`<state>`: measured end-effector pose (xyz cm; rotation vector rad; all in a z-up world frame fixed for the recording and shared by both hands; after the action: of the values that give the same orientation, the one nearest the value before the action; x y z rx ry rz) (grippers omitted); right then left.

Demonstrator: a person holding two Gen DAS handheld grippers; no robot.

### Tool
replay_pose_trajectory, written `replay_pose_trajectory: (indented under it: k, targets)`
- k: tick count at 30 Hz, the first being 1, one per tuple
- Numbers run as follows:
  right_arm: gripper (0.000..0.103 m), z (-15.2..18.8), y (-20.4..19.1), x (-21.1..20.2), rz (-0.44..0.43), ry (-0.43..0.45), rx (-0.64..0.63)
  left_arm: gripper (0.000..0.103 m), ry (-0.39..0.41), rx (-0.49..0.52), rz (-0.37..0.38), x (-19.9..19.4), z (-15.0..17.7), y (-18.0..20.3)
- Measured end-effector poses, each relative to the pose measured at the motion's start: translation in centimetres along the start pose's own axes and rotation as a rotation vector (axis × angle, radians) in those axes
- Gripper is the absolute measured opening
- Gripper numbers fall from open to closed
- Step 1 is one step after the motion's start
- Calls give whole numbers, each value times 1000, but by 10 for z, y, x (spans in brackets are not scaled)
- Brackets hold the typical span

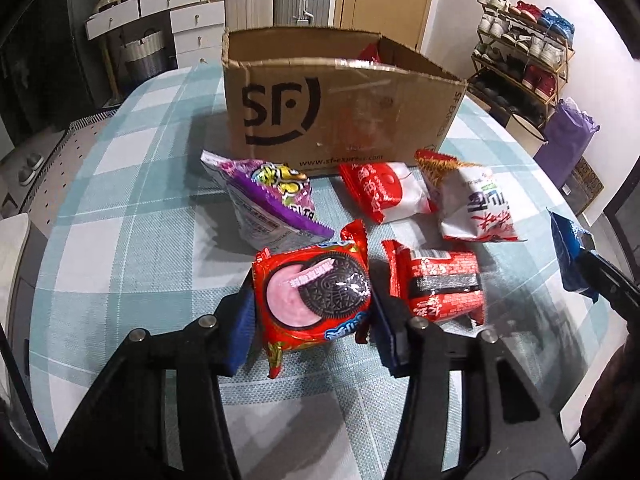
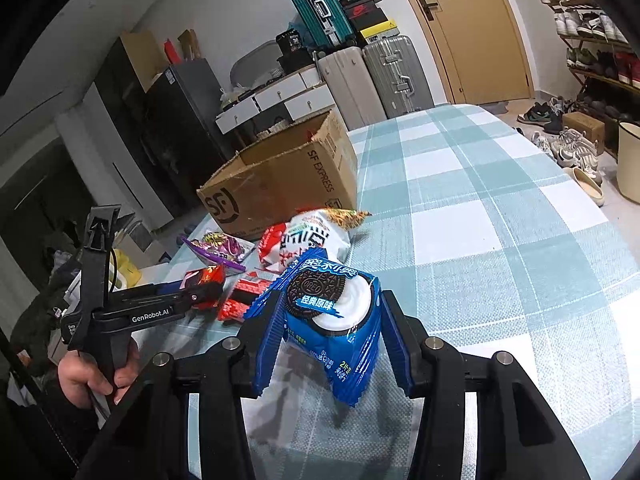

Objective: Organize snacks
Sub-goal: 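Grasp the red Oreo packet with the left gripper while the right holds the blue packet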

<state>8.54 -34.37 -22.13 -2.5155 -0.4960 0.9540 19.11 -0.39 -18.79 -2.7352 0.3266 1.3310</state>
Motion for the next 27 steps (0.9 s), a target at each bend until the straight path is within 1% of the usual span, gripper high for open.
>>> replay_pose_trajectory:
  k: [6,9,17,20,23,27]
  targets:
    - [47,-12,-12,-7,-18,24,-20,47,31,-6,15,-17,-10,-5]
    - [47,-20,-20,-10,-39,30,-25,47,47,-7,10,-26,-17,-9]
    - [47,-45,-47,-12,-101,41,-61,47,90,-21,41,-45,-40,-16]
    - [47,-55,-57,-10,-127,46,-71,47,106,-16,43,-49,-50,-17]
    - [47,-64,-64,-6,-145,51,-84,47,119,-19,65,-53,-58,-16]
    - [47,-73,-72,0,-170,51,-86,47,137,-10,67,-58,-70,-16]
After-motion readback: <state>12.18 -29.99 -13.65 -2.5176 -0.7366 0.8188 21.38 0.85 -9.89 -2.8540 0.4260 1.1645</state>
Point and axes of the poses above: each gripper's, at about its wrist camera, not at the fingertips, and x roughly the way its jaws point, y to its right, z to its underside, the point moved 10 cm from there along x, roughly the way its jaws point, and after that the axes turned 6 degrees about x, right-handed, at the moved point
